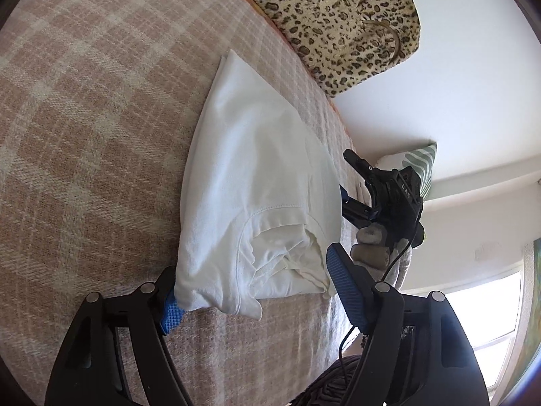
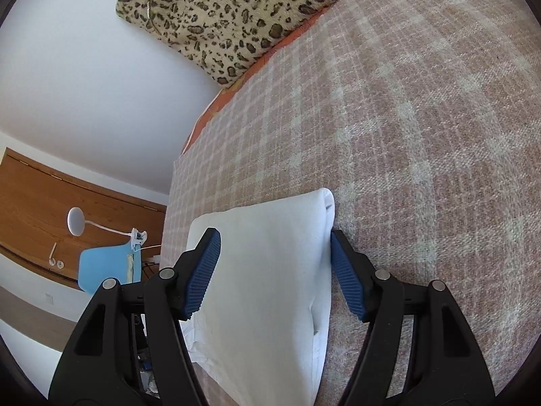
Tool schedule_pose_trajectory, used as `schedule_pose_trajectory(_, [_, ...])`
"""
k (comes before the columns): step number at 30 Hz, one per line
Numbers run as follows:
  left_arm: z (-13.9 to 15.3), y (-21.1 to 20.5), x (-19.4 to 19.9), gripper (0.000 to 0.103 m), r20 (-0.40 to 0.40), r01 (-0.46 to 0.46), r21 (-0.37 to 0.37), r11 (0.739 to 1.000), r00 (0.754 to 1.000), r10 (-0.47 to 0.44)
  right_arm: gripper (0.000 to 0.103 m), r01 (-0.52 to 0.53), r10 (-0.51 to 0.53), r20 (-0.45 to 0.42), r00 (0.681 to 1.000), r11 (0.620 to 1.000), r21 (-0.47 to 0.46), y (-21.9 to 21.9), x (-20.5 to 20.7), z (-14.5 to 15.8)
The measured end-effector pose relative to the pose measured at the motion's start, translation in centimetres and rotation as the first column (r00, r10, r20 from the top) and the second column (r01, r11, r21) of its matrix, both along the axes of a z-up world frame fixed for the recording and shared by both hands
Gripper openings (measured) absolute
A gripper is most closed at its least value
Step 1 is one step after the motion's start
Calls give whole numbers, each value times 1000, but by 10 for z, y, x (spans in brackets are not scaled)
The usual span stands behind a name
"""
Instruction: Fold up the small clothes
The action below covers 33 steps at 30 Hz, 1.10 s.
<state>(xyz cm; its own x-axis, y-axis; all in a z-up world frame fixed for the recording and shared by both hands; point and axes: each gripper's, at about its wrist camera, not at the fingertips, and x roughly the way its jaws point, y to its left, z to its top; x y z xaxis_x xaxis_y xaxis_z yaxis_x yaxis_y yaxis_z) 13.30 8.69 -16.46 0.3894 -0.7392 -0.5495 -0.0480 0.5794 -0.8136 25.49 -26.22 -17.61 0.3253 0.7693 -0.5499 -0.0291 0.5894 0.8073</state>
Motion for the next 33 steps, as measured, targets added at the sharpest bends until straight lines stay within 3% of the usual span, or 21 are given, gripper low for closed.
schedule_pose_trajectory(3, [-3, -1, 1, 59, -6, -14, -2, 1000, 1000, 14, 68, 7, -7, -15, 1000, 1000, 26, 1, 4, -2])
schedule_pose_trajectory(8, [-7, 1, 5, 35, -38, -22, -24, 999, 999, 21, 51, -5, 5, -25, 1000, 1000, -4, 9, 9, -5])
schedule_pose_trajectory(10, [-6, -1, 4, 24, -26, -7, -5, 1000, 1000, 7, 31, -17, 16, -40, 999, 1000, -18, 13, 9, -7])
schedule_pose_trajectory(12, [-2, -6, 4, 19, -7, 9, 23, 1000, 1000, -9, 19, -22, 21, -47, 999, 999, -37, 15, 7, -10])
schedule_pose_trajectory(18, [13, -18, 2, 15, 75, 40, 150, 988, 996, -52, 10, -33, 37, 24, 999, 990, -135, 27, -1, 8])
schedule_pose_trajectory(25, [23, -27, -6, 12, 148, 62, 332, 941, 982, -117, 9, -28, 53, 109, 993, 976, -217, 39, -8, 35])
schedule_pose_trajectory(33, [36, -40, -14, 12, 211, 52, 358, 932, 968, -135, 9, -36, 90, 210, 973, 968, -247, 49, -24, 73])
